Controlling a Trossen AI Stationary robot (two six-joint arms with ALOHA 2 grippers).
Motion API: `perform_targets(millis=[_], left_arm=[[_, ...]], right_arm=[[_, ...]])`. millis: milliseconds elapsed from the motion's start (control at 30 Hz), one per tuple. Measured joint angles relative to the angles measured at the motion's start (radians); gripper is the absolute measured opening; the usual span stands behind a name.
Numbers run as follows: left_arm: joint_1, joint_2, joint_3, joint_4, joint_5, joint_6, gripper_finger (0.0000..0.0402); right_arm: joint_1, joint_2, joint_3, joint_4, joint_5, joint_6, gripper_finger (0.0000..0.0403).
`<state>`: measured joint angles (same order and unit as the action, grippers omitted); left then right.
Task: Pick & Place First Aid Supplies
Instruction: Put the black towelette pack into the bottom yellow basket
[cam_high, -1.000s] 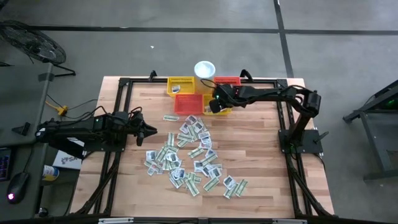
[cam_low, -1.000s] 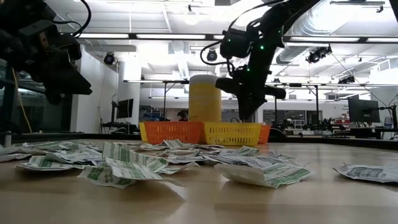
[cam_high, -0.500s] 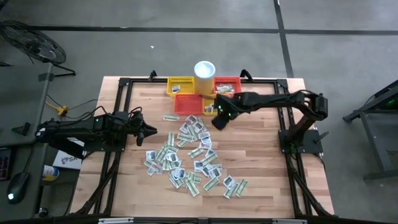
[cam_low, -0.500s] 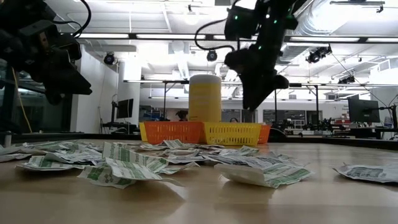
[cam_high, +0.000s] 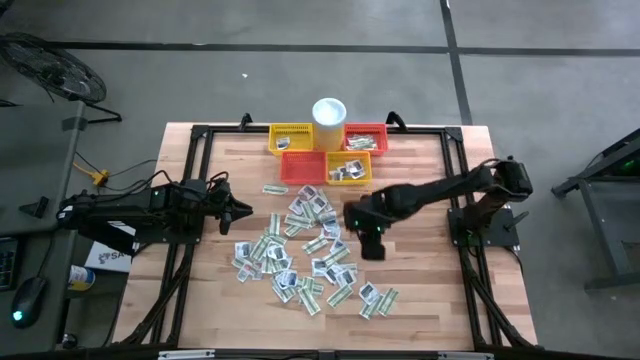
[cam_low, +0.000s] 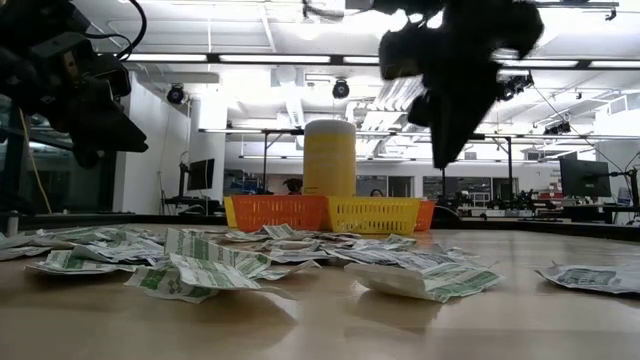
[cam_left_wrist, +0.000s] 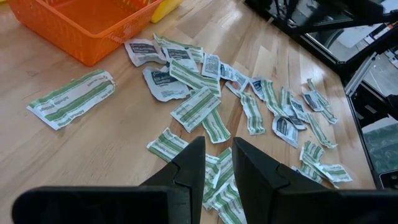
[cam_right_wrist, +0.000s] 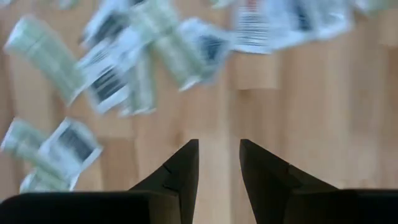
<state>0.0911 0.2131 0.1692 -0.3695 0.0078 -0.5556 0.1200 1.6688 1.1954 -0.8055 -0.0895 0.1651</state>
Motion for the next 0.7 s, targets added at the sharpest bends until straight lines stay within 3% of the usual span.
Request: perform_targets(millis=[167, 333, 700], left_arm=[[0.000, 0.000, 0.000, 0.000, 0.000, 0.000, 0.0080], [0.000, 0.000, 0.000, 0.000, 0.000, 0.000, 0.0080], [0.000, 0.000, 0.000, 0.000, 0.000, 0.000, 0.0080]], right_arm=[[0.093, 0.011, 0.000, 0.002, -0.027, -0.099, 0.0110], [0.168, 0.035, 0.000, 0.018, -0.038, -0.055, 0.0110], [0.313, 0.051, 0.001, 0.029, -0.029, 0.745, 0.0110]])
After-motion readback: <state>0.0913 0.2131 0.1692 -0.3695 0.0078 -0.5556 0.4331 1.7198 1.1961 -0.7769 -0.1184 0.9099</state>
